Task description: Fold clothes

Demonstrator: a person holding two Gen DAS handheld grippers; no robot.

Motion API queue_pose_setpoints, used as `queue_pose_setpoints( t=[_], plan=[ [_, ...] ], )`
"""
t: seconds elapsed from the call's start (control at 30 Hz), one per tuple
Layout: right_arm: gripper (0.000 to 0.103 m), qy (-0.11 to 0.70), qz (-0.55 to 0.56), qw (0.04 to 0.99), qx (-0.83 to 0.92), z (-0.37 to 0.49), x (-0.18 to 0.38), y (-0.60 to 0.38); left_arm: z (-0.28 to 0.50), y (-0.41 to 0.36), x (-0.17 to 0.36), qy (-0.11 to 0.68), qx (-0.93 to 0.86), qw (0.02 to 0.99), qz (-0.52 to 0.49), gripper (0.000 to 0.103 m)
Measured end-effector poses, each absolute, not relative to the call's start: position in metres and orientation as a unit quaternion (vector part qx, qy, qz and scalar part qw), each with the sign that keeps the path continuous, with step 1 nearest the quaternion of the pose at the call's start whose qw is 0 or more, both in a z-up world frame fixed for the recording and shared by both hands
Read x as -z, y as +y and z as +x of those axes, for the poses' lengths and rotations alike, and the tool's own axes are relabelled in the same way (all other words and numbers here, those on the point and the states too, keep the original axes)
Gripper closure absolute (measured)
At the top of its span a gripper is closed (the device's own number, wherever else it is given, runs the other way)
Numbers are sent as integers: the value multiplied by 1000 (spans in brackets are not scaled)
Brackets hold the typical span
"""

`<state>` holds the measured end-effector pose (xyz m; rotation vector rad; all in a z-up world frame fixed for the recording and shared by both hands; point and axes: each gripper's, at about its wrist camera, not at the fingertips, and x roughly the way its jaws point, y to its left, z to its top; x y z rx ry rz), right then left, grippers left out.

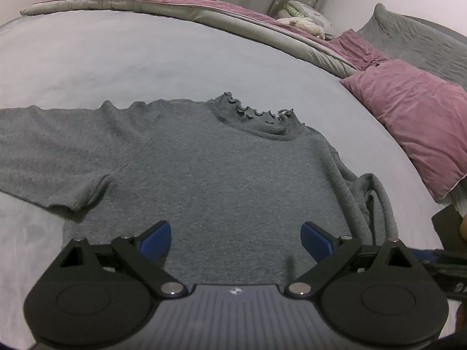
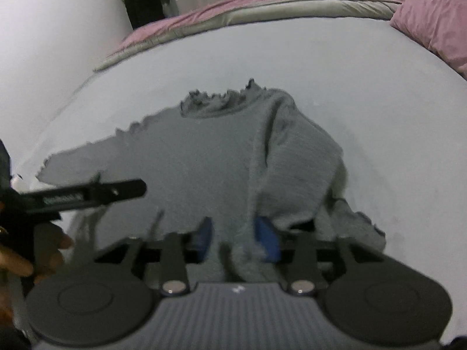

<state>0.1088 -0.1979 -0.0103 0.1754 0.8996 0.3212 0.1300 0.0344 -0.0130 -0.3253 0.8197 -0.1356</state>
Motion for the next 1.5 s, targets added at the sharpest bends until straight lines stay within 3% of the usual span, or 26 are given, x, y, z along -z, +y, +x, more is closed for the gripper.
queue_pose_setpoints(
  t=[0.3,0.47,0.73,0.83,0.9,1.5],
  plan=[
    [59,396,168,895,-116,107,-13,-249,130,35,12,396,66,902,-160,7],
    [66,413,220,878,-96,113,-2,-270,131,36,13,398,67,901,-158,7],
    [70,447,257,851,-98,120,19,-267,131,37,13,400,65,900,-158,7],
    [81,459,258,844,-98,121,26,-264,130,37,13,401,64,900,-160,7],
    [94,467,258,840,-100,122,31,-263,130,37,14,402,65,899,-160,7],
    [97,428,0,902,61,155,-2,-270,133,35,17,402,62,900,-156,7]
  ],
)
